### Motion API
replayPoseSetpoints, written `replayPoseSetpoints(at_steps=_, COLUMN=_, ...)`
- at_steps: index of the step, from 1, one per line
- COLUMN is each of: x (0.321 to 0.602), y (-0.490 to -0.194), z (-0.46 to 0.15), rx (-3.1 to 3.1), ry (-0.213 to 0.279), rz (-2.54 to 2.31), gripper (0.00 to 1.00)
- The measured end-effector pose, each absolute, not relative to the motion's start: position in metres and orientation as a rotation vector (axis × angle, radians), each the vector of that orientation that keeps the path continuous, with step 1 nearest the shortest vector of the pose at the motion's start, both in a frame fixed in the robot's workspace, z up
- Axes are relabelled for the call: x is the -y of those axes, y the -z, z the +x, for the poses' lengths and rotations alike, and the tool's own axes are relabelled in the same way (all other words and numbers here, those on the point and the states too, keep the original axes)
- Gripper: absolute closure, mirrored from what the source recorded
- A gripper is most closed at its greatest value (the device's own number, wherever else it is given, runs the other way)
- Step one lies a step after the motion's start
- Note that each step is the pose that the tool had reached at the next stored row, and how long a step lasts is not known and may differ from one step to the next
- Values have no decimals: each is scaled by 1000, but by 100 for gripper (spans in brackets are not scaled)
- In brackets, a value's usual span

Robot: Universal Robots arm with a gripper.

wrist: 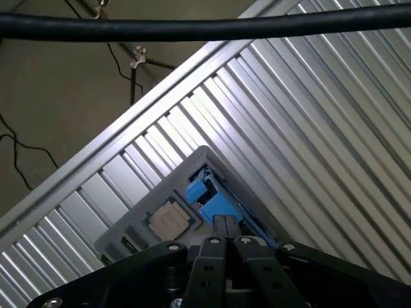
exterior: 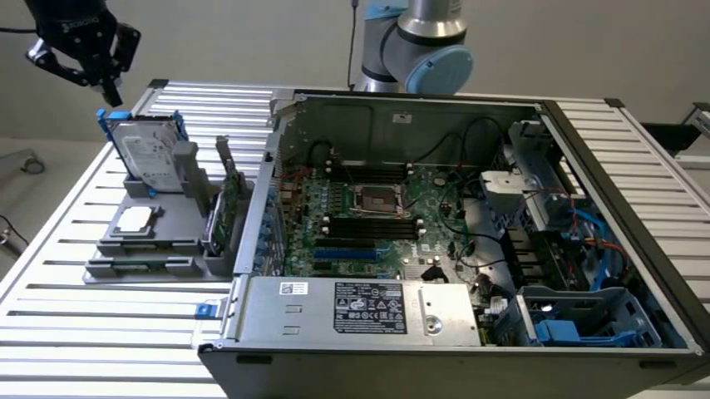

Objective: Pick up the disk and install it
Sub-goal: 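Pick up the disk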

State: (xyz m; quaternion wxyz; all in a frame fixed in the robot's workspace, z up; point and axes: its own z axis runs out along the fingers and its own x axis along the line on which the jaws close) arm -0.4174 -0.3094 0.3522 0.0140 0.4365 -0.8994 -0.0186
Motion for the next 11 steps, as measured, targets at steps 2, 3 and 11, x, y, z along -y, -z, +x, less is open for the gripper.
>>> replayPoseSetpoints(at_steps=2, x=309, y=-352, z=-417, rx=2774, ry=57, rz=1411, gripper=89)
replayPoseSetpoints(at_steps=3, x=309, y=-352, z=-417, rx=2761, ry=56, rz=1435, gripper=89)
replayPoseSetpoints(at_steps=11, x=309, y=-352, z=-417, rx=2646, ry=50, rz=1630, gripper=89)
